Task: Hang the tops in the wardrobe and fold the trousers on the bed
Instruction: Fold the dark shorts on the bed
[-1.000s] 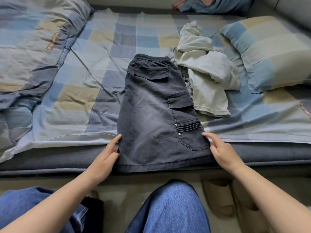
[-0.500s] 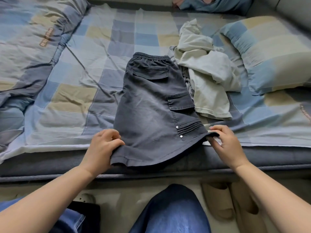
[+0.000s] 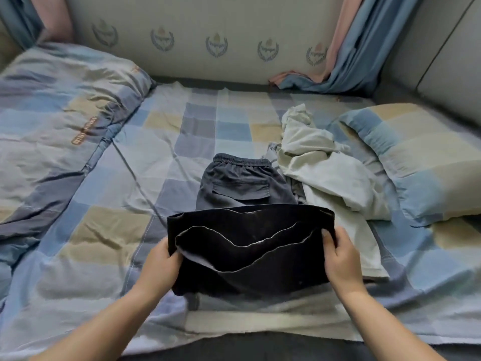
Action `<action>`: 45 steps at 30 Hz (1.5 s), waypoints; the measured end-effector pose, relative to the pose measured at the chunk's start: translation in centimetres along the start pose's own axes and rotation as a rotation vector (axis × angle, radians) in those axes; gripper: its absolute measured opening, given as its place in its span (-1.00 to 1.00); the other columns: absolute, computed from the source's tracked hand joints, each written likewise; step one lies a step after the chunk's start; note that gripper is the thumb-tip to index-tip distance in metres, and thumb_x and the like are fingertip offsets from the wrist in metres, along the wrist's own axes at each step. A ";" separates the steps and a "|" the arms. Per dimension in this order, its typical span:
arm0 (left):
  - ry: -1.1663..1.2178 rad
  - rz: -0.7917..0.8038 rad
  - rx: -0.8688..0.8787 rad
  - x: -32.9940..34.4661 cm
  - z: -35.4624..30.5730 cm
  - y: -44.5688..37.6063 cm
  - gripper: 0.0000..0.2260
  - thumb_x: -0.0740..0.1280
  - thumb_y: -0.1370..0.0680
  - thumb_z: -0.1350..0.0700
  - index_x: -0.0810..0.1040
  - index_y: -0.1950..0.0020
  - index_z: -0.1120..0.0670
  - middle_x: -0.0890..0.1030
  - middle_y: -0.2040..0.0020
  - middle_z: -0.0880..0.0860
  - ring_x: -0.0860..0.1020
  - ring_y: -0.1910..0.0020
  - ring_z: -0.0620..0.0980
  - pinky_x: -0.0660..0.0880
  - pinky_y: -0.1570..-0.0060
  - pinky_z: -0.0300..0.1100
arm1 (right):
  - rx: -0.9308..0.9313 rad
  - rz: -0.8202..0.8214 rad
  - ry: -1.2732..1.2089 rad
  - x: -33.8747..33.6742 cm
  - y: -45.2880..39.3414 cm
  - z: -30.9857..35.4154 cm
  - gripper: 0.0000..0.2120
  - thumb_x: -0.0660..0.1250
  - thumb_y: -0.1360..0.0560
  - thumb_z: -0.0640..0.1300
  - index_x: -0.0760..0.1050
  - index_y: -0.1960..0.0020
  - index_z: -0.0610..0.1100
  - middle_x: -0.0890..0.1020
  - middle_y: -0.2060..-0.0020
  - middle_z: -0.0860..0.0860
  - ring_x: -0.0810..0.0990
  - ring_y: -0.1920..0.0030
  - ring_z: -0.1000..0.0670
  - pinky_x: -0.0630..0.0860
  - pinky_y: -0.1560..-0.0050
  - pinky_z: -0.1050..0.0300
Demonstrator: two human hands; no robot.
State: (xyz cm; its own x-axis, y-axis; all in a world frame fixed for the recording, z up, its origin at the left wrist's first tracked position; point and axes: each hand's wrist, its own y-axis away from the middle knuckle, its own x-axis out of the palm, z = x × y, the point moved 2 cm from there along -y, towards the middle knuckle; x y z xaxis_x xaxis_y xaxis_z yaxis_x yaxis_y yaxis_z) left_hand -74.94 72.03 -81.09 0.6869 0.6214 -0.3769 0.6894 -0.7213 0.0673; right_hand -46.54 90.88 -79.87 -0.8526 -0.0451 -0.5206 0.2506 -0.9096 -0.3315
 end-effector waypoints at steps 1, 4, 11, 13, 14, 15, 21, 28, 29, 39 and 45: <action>0.022 -0.004 -0.018 -0.1 0.0 -1.2 -0.83 0.25 -0.58 0.17 0.56 0.15 -0.03 0.66 0.28 -0.12 0.61 0.19 -0.18 0.43 0.35 -0.33 | -0.006 -0.005 0.000 0.7 -0.9 0.1 -0.77 0.11 -0.54 0.07 0.32 0.23 -0.01 0.45 0.40 0.06 0.45 0.35 0.14 0.33 0.33 0.27; 0.064 0.042 -0.013 -0.4 -1.0 -6.0 -0.79 0.25 -0.56 0.24 0.61 0.15 0.01 0.68 0.25 -0.10 0.64 0.23 -0.17 0.51 0.29 -0.27 | 0.003 -0.035 0.021 2.7 -4.6 0.1 -0.78 0.15 -0.58 0.03 0.38 0.18 -0.06 0.51 0.36 0.05 0.50 0.29 0.13 0.37 0.30 0.29; 0.139 0.155 -0.061 0.3 -5.5 -19.1 -0.83 0.31 -0.53 0.08 0.63 0.21 0.05 0.69 0.26 0.02 0.65 0.19 0.03 0.52 0.27 -0.12 | 0.043 -0.190 0.116 6.2 -16.0 1.8 -0.73 0.17 -0.60 0.01 0.34 0.21 -0.11 0.44 0.40 0.09 0.39 0.37 0.10 0.20 0.34 0.11; 0.127 0.176 -0.123 1.0 -5.5 -22.6 -0.84 0.29 -0.57 0.07 0.62 0.14 0.07 0.68 0.19 0.06 0.64 0.14 0.07 0.52 0.25 -0.12 | 0.081 -0.173 0.204 7.7 -18.7 1.9 -0.72 0.15 -0.61 0.04 0.35 0.20 -0.10 0.46 0.38 0.07 0.43 0.32 -0.03 0.25 0.31 0.08; 0.120 0.173 -0.145 1.4 -5.2 -23.9 -0.84 0.29 -0.57 0.06 0.61 0.12 0.07 0.67 0.14 0.08 0.63 0.13 0.07 0.52 0.24 -0.12 | 0.094 -0.168 0.251 8.4 -19.6 1.7 -0.68 0.14 -0.61 0.05 0.33 0.23 -0.11 0.46 0.39 0.03 0.46 0.29 -0.10 0.27 0.30 0.06; 0.103 0.164 -0.163 1.9 -4.7 -24.9 -0.84 0.29 -0.58 0.05 0.61 0.10 0.08 0.66 0.11 0.10 0.61 0.13 0.08 0.50 0.23 -0.12 | 0.103 -0.166 0.294 9.1 -20.4 1.5 -0.65 0.14 -0.61 0.06 0.31 0.27 -0.12 0.47 0.40 -0.01 0.48 0.27 -0.17 0.27 0.31 0.05; -0.058 0.131 -0.253 3.9 1.0 -28.6 -0.68 0.28 -0.60 0.06 0.57 -0.18 0.28 0.59 -0.15 0.27 0.54 -0.15 0.21 0.46 -0.11 -0.06 | 0.247 -0.071 0.522 14.2 -23.3 -2.3 -0.58 0.06 -0.62 0.12 0.53 0.06 -0.16 0.63 0.08 -0.20 0.56 0.06 -0.23 0.32 0.20 0.07; 0.018 0.147 -0.229 4.4 3.5 -29.7 -0.69 0.33 -0.54 -0.10 0.61 0.22 0.13 0.67 0.24 0.06 0.64 0.21 -0.01 0.38 0.50 -0.28 | 0.335 -0.049 0.632 16.8 -24.2 -6.3 -0.56 0.00 -0.64 0.02 0.55 -0.03 -0.26 0.61 -0.03 -0.25 0.54 -0.03 -0.25 0.28 0.13 0.05; 0.079 0.169 -0.197 4.5 3.2 -29.5 -0.71 0.34 -0.52 -0.13 0.62 0.21 0.07 0.68 0.31 -0.05 0.63 0.28 -0.13 0.40 0.52 -0.35 | 0.306 -0.088 0.608 16.6 -24.6 -6.0 -0.57 0.01 -0.64 0.01 0.54 0.01 -0.25 0.61 -0.01 -0.26 0.54 0.01 -0.25 0.28 0.15 0.05; -0.027 0.017 -0.060 4.7 1.9 -31.9 -0.55 0.50 -0.42 0.07 0.47 -0.24 0.14 0.57 -0.20 0.16 0.53 -0.17 0.10 0.44 -0.18 -0.04 | 0.300 -0.026 0.544 15.9 -27.5 -4.0 -0.65 0.12 -0.61 -0.03 0.49 -0.16 -0.28 0.52 -0.17 -0.28 0.47 -0.14 -0.26 0.36 -0.02 0.02; -0.345 0.032 0.551 3.5 -3.0 -24.2 -0.43 0.33 -0.49 -0.14 0.36 -0.44 0.07 0.38 -0.41 0.00 0.27 -0.45 -0.03 0.19 -0.42 -0.09 | -0.217 0.197 0.647 16.6 -18.9 2.0 -0.51 0.25 -0.55 -0.02 0.33 -0.44 -0.14 0.27 -0.46 -0.09 0.20 -0.47 -0.08 0.16 -0.45 -0.07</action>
State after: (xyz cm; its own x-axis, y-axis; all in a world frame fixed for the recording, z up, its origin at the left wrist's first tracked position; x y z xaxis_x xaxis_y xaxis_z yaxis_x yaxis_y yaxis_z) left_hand -88.56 92.56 -81.25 0.5289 0.5288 -0.6638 0.3878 -0.8463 -0.3652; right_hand -66.34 106.50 -80.65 -0.3554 0.1156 -0.9275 0.5153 -0.8036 -0.2976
